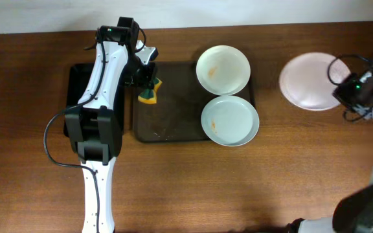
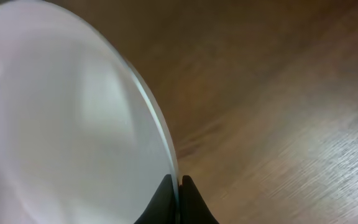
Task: Clean dirty plates on tray and stack at the side
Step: 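Lift the pink plate with the right gripper and place it at the right side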
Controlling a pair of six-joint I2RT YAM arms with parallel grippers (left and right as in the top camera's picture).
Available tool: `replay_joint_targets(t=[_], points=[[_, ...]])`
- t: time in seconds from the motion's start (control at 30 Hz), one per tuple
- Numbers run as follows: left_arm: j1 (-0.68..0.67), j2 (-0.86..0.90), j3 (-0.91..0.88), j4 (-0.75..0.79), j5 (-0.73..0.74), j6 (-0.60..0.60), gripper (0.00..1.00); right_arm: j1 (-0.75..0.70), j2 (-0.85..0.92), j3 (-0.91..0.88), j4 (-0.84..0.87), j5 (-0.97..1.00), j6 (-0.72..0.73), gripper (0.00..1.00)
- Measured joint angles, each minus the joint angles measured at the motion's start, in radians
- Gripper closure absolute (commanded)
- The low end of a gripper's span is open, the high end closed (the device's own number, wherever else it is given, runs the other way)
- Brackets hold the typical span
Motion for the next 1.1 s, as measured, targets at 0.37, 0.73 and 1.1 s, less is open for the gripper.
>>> replay_joint_targets(t=[0.37, 0.73, 1.1], points=[[0.000, 0.000, 0.000, 0.014, 0.000, 0.000, 0.99, -0.067, 0.333, -0.011, 0.212, -0.089, 0.002, 0.96], [0.000, 0.000, 0.000, 0.015, 0.000, 0.000, 0.99, -0.067, 0.419, -0.011, 0.284, -0.090, 0.002, 0.71], [0.000, 0.000, 0.000, 0.015, 0.000, 0.000, 0.99, -0.066, 0.407, -0.011, 0.143, -0.137, -0.008, 0.42]])
